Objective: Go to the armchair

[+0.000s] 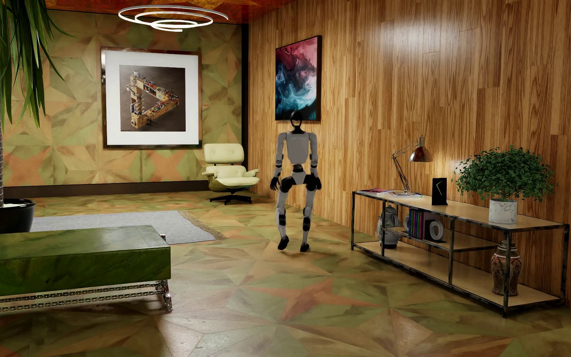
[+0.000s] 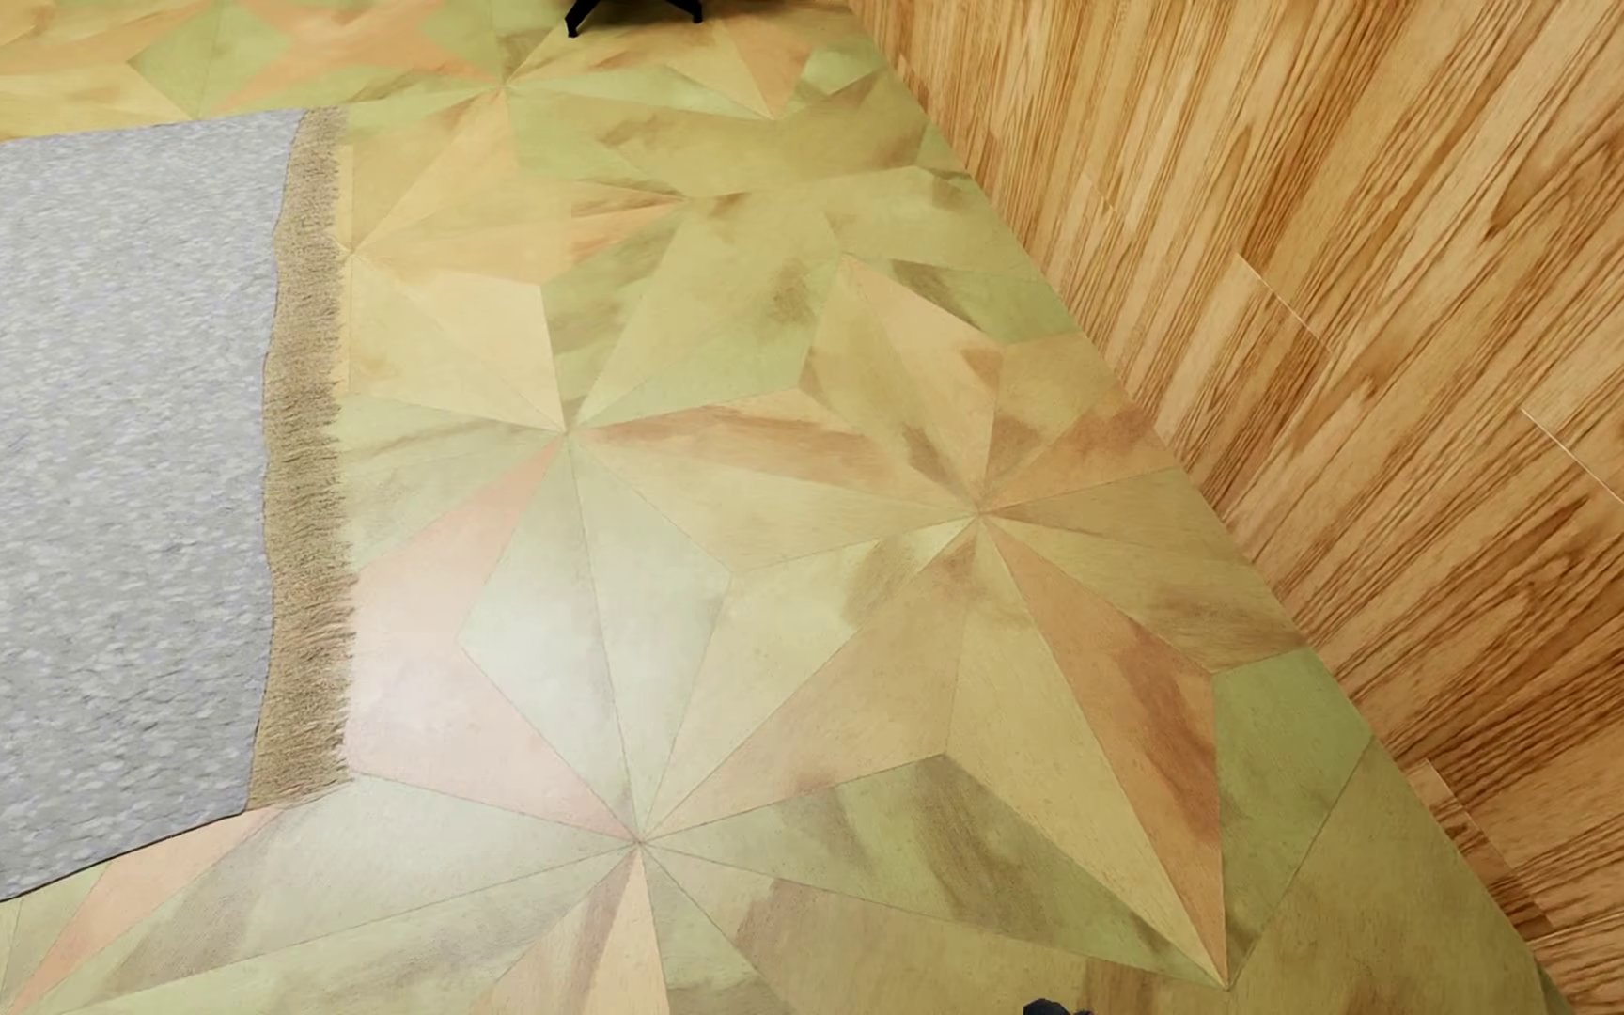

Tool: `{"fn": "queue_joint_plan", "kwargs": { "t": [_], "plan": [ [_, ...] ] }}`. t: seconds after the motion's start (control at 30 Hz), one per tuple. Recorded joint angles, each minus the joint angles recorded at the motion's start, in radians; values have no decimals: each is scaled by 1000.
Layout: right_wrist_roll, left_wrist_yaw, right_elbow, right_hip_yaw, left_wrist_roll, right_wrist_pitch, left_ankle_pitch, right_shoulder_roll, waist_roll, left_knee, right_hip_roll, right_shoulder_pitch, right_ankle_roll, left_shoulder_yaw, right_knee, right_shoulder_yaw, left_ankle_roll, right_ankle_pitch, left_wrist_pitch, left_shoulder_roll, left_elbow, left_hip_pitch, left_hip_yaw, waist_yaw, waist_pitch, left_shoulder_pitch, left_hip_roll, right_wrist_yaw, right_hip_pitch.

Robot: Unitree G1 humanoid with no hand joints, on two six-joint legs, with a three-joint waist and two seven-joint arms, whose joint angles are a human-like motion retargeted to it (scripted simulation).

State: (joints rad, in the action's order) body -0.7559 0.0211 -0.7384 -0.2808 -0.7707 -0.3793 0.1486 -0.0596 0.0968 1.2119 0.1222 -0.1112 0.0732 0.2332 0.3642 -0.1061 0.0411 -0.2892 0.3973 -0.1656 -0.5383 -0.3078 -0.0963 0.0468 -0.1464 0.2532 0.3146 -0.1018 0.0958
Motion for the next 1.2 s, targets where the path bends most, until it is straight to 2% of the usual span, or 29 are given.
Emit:
{"fn": "queue_joint_plan", "kwargs": {
  "t": [0.03, 0.07, 0.13, 0.2, 0.23, 0.27, 0.3, 0.33, 0.37, 0.4, 0.43, 0.47, 0.5, 0.53, 0.57, 0.6, 0.63, 0.67, 0.7, 0.73, 0.77, 0.83, 0.9, 0.93, 1.0, 1.03, 1.1, 1.17, 1.2],
  "plan": [
    [14, -33, 38, 8, 6, 16, 50, -13, -1, -68, 6, 35, -2, -9, 21, 17, -23, -35, 3, 20, 1, -54, -4, 14, 0, 43, -40, -17, -22],
    [44, -47, 83, 17, 2, 42, 72, -23, -4, -175, 10, 61, 2, -5, 26, 40, -21, -62, 2, 31, -8, -95, -23, 28, 2, 78, -77, -49, -50],
    [96, -25, 178, 37, -6, 98, 66, -55, -14, -471, 19, 94, 0, 11, 9, 55, -21, -104, 10, 44, -65, -141, -76, 50, 10, 113, -157, -130, -112],
    [128, 19, 237, 58, -26, 125, -29, -87, -26, -808, 26, 125, -7, 29, -36, 35, -71, -129, 12, 53, -112, -151, -141, 59, 21, 137, -236, -170, -181],
    [143, 33, 252, 69, -40, 125, -53, -93, -31, -951, 32, 135, -9, 39, -54, 25, -119, -139, 12, 51, -130, -144, -209, 58, 27, 147, -260, -169, -215],
    [159, 49, 259, 76, -55, 123, -38, -92, -37, -1003, 38, 139, -10, 46, -56, 20, -194, -152, 14, 44, -142, -142, -283, 56, 32, 155, -266, -169, -247],
    [171, 55, 257, 86, -58, 116, -72, -87, -43, -969, 40, 134, -10, 43, -48, 16, -155, -159, 14, 42, -145, -142, -327, 56, 34, 159, -260, -172, -280],
    [170, 53, 242, 105, -56, 106, -96, -80, -51, -940, 31, 124, -15, 29, -33, 0, -30, -155, 14, 44, -144, -123, -345, 60, 36, 163, -261, -171, -309],
    [167, 45, 215, 130, -51, 91, -114, -73, -62, -957, 8, 107, -28, 4, -4, -20, 124, -126, 19, 55, -140, -78, -375, 65, 40, 167, -277, -164, -334],
    [168, 25, 178, 151, -42, 74, -105, -65, -78, -954, -26, 85, -42, -34, 72, -40, 176, -71, 28, 69, -136, -35, -396, 70, 43, 162, -294, -160, -332],
    [162, 1, 132, 172, -30, 54, -66, -64, -97, -934, -68, 53, -98, -75, 212, -66, 171, 21, 38, 85, -144, 1, -412, 74, 41, 143, -313, -144, -293],
    [143, -18, 76, 209, -31, 25, -23, -69, -112, -908, -110, 23, -217, -113, 401, -116, 168, 134, 56, 98, -159, 34, -432, 79, 37, 113, -327, -106, -220],
    [112, -24, 20, 257, -40, 7, 17, -86, -122, -899, -141, 4, -313, -145, 606, -194, 165, 238, 66, 109, -161, 76, -457, 84, 32, 80, -340, -39, -124],
    [72, -32, -21, 250, -40, 12, 46, -110, -129, -910, -185, -13, -322, -181, 787, -280, 157, 329, 71, 119, -144, 127, -479, 91, 27, 38, -354, 53, -22],
    [48, -56, -46, 274, -33, 28, 74, -132, -136, -910, -231, -28, -330, -209, 913, -337, 147, 298, 58, 122, -120, 167, -482, 86, 22, -4, -369, 139, 69],
    [58, -90, -58, 279, -23, 15, 101, -136, -143, -908, -269, -49, -251, -229, 991, -330, 135, 235, 23, 117, -96, 202, -472, 73, 19, -35, -381, 159, 154],
    [79, -116, -59, 282, -24, -13, 125, -123, -148, -905, -289, -80, -143, -236, 1020, -277, 123, 213, -7, 112, -71, 234, -452, 54, 16, -74, -392, 112, 234],
    [117, -130, -53, 280, -25, -32, 146, -98, -150, -898, -296, -115, -82, -230, 998, -186, 110, 193, -34, 105, -35, 263, -427, 32, 14, -107, -400, 17, 301],
    [152, -130, -50, 278, -19, -44, 168, -63, -150, -886, -285, -144, -66, -202, 934, -99, 96, 155, -61, 87, 10, 290, -398, 11, 13, -135, -402, -82, 356],
    [168, -133, -56, 284, -9, -51, 192, -37, -149, -866, -262, -168, -63, -170, 841, -47, 82, 124, -85, 67, 59, 312, -371, -6, 12, -154, -405, -145, 401],
    [163, -136, -67, 289, 11, -51, 216, -23, -147, -850, -237, -183, -58, -138, 712, -35, 69, 122, -112, 48, 108, 334, -345, -19, 12, -169, -407, -160, 433],
    [117, -136, -82, 278, 49, -23, 260, -27, -142, -831, -210, -203, -102, -82, 337, -84, 43, 170, -137, 21, 176, 382, -299, -31, 15, -193, -421, -64, 438],
    [111, -135, -53, 268, 68, 5, 282, -27, -136, -851, -186, -219, -233, -28, -74, -79, 16, 244, -130, 13, 200, 443, -243, -33, 23, -210, -431, 39, 376],
    [117, -136, -33, 275, 72, 2, 287, -18, -131, -849, -175, -220, -286, -7, -120, -59, 1, 248, -120, 12, 197, 468, -216, -33, 26, -212, -422, 49, 360],
    [87, -131, -23, 257, 73, -3, 265, 1, -114, -787, -136, -197, -88, 10, -76, -48, -27, 327, -79, 9, 158, 498, -158, -36, 29, -185, -370, 12, 321],
    [75, -128, -33, 218, 71, -14, 212, 15, -100, -700, -122, -178, -60, 14, -48, -33, -26, 284, -51, 10, 113, 490, -131, -39, 29, -162, -324, -17, 284],
    [67, -76, -39, 116, 32, -35, -1, 37, -69, -379, -113, -140, -38, 59, -2, 14, -43, 179, 35, -1, -38, 365, -59, -48, 26, -142, -215, -52, 209],
    [53, 88, -26, 9, -52, -9, -220, 30, -41, -43, -96, -94, -27, 172, -34, 34, -109, 107, 43, -58, -168, 176, -6, -50, 20, -151, -82, -60, 94],
    [41, 126, -32, -29, -66, 16, -169, 9, -27, 56, -82, -67, -26, 178, -27, 28, -79, 72, 35, -75, -189, 100, 0, -43, 15, -134, -28, -73, 55]
  ]
}}
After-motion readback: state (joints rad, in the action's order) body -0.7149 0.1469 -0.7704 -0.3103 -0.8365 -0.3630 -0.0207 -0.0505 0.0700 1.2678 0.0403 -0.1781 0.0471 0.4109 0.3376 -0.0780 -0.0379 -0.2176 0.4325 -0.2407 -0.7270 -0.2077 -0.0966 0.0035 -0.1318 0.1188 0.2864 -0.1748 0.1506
